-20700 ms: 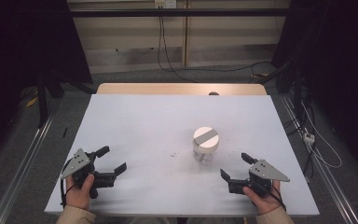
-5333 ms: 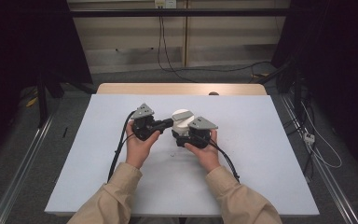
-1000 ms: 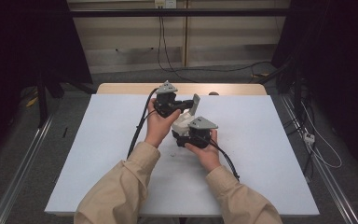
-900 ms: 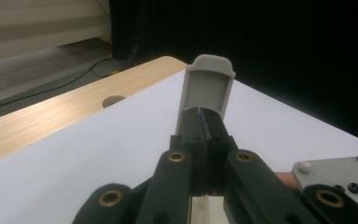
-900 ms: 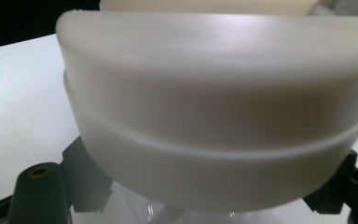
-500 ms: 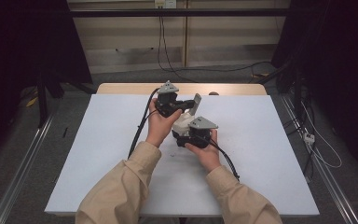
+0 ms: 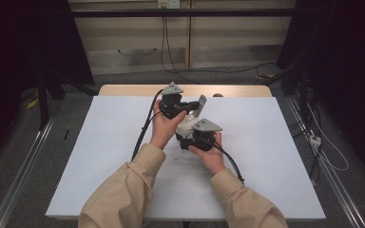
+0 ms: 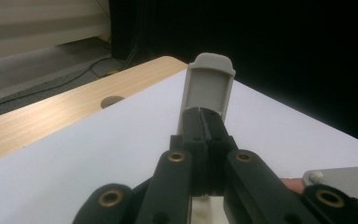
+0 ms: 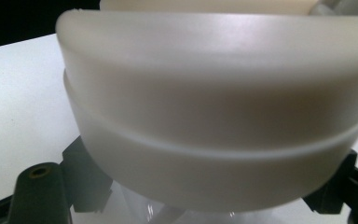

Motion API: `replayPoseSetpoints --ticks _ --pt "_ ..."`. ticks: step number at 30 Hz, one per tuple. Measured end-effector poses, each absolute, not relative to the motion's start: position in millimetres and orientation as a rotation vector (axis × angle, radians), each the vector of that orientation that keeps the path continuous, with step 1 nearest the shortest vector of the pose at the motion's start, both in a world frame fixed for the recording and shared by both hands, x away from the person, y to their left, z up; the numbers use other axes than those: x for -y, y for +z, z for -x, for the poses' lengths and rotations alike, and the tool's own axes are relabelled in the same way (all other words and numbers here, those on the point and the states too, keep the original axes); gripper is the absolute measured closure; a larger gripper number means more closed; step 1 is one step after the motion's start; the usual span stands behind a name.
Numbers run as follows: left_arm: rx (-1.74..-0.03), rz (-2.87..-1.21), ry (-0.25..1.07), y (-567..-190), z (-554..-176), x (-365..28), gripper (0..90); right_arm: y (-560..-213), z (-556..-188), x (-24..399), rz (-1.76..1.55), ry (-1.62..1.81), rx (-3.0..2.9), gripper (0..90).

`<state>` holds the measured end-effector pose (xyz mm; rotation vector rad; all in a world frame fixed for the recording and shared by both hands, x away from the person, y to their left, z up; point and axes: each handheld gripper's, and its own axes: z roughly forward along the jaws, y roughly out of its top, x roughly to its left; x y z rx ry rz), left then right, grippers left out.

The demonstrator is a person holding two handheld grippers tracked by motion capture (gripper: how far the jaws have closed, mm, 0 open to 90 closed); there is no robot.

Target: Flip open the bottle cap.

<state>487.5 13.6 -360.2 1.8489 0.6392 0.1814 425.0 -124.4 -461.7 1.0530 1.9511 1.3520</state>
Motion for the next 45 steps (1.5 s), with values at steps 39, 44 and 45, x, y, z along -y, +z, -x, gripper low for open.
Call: replayPoseSetpoints --ticks 39,44,45 --pt "-0.641 -1.859 0.167 -366.7 -494.1 -8.9 90.0 -461.7 -425.0 124.9 -1.045 1.352 -1.958 18.6" --pt "-0.639 -1.865 0.171 -366.4 -494.0 -8.3 90.0 -461.8 -425.1 125.2 -1.044 1.352 -1.958 18.7" --pt "-0.638 -1.867 0.172 -366.5 -494.0 -7.9 90.0 -461.8 -425.1 125.2 -1.044 1.352 -1.958 18.6"
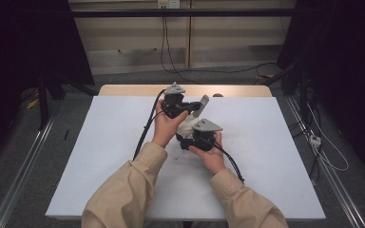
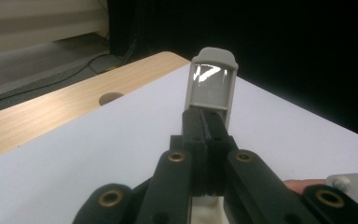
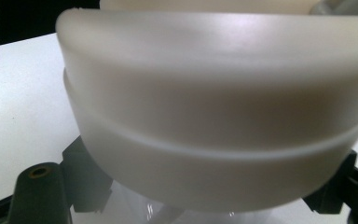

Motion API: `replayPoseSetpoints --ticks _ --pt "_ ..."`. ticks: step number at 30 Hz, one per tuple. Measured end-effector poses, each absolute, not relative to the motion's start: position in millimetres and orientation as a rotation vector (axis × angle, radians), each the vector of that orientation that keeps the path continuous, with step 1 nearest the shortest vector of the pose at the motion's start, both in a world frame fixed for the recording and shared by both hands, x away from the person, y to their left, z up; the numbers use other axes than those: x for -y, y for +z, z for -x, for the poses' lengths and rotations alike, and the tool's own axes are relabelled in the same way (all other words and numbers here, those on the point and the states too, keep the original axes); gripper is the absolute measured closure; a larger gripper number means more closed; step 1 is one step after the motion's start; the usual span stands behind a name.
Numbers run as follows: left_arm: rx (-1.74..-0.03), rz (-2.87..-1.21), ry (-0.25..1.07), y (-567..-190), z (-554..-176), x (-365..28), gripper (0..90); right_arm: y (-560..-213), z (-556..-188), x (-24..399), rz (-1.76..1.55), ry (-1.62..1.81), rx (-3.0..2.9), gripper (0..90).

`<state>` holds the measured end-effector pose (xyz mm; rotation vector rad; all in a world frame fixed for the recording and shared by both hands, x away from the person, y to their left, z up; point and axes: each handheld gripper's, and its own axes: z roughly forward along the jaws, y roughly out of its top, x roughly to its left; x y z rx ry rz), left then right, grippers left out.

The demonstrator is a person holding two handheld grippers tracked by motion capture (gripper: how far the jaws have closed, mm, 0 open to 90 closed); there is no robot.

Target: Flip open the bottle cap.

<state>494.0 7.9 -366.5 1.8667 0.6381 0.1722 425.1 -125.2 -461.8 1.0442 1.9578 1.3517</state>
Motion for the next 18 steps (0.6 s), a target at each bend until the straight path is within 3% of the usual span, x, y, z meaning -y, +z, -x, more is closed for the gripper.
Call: replayPoseSetpoints --ticks 18 --pt "-0.639 -1.886 0.165 -371.1 -496.7 -3.2 90.0 -461.8 -425.0 125.3 -1.043 1.351 -1.960 18.7"
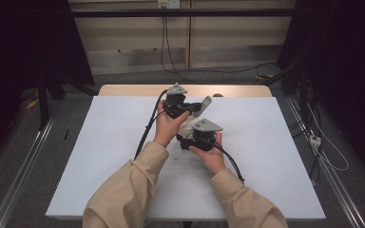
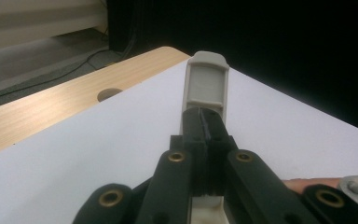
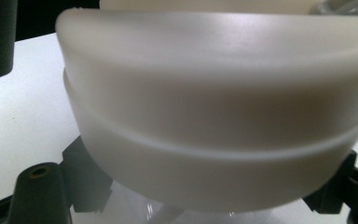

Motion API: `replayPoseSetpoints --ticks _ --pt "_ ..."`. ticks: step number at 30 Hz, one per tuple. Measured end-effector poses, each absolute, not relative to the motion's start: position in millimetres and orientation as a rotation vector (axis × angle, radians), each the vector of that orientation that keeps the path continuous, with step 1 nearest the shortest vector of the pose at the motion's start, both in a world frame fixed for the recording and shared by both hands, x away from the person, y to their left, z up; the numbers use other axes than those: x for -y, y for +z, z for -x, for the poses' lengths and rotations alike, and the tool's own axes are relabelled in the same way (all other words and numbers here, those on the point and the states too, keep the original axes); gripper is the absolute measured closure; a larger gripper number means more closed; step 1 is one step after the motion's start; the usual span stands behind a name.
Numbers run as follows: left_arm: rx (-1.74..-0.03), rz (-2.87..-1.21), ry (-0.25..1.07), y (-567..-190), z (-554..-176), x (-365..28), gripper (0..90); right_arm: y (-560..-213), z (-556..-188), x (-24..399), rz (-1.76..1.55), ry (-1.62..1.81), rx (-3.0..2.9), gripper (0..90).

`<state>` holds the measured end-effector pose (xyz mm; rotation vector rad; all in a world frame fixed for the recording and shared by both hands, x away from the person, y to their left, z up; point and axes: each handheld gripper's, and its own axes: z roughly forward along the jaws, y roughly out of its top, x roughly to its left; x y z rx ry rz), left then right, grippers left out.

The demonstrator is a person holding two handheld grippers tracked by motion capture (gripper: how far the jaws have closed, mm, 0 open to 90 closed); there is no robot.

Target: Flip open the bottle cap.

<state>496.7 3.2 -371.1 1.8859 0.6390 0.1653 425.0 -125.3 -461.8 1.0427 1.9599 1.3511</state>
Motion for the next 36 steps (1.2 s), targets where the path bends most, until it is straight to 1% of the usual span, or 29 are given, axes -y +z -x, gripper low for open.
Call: replayPoseSetpoints --ticks 26,34,36 --pt "-0.634 -1.920 0.148 -376.8 -496.6 0.6 90.0 -461.7 -424.8 125.5 -1.042 1.350 -1.959 18.4" --pt "-0.620 -1.926 0.149 -375.1 -495.1 -1.3 88.5 -461.6 -425.1 125.9 -1.051 1.354 -1.957 18.2" --pt "-0.614 -1.919 0.155 -373.8 -494.2 -1.5 86.6 -461.6 -425.5 126.6 -1.052 1.361 -1.959 17.9"
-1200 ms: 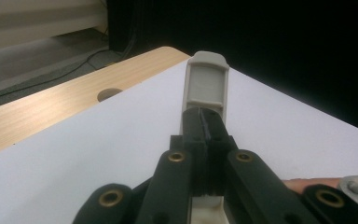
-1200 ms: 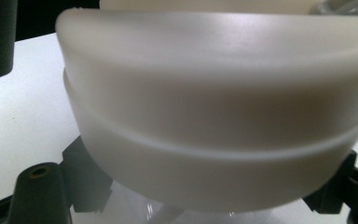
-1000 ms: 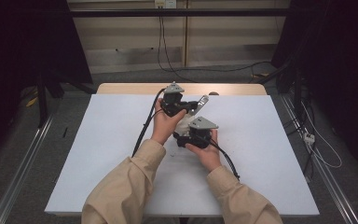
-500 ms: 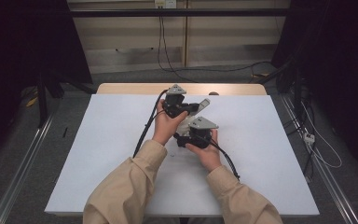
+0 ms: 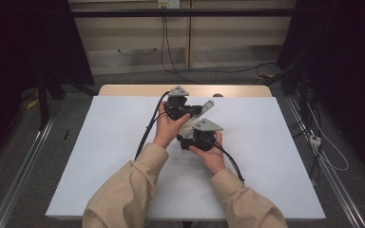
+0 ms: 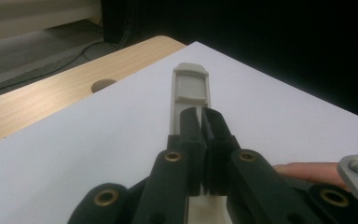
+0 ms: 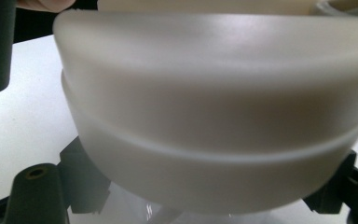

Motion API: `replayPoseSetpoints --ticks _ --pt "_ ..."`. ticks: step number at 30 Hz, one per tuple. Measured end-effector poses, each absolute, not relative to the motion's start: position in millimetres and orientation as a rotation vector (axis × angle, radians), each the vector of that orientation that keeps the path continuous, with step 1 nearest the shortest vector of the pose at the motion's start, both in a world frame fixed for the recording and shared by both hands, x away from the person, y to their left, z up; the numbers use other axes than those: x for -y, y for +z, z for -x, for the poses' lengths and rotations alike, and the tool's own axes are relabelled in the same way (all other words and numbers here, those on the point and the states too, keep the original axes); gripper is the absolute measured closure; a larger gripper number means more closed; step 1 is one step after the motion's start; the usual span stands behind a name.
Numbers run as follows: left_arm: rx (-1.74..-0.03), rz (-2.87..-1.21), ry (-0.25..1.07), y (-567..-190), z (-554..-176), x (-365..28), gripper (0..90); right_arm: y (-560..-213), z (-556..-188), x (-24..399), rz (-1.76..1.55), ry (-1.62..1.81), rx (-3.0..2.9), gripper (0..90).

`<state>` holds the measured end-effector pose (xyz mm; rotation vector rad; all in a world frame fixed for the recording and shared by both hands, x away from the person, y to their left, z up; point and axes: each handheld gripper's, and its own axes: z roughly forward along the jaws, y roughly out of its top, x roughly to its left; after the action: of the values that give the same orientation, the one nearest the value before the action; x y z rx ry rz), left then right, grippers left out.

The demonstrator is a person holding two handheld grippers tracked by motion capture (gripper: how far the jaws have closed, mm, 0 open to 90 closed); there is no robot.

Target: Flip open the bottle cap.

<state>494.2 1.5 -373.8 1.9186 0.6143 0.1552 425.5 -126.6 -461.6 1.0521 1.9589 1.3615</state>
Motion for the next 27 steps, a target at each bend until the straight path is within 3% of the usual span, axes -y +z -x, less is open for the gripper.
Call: replayPoseSetpoints --ticks 7,11,20,27 --pt "-0.625 -1.909 0.150 -370 -492 -4 82.0 -461 -425 128 -1.079 1.371 -1.955 9.5" --pt "-0.630 -1.913 0.159 -368 -490 -8 73.6 -461 -423 131 -1.111 1.363 -1.986 6.5" --pt "-0.651 -1.896 0.143 -368 -476 -26 42.8 -454 -409 143 -1.113 1.354 -2.015 3.8" --pt "-0.648 -1.904 0.167 -371 -464 -48 32.3 -449 -393 153 -1.091 1.361 -2.052 4.2"
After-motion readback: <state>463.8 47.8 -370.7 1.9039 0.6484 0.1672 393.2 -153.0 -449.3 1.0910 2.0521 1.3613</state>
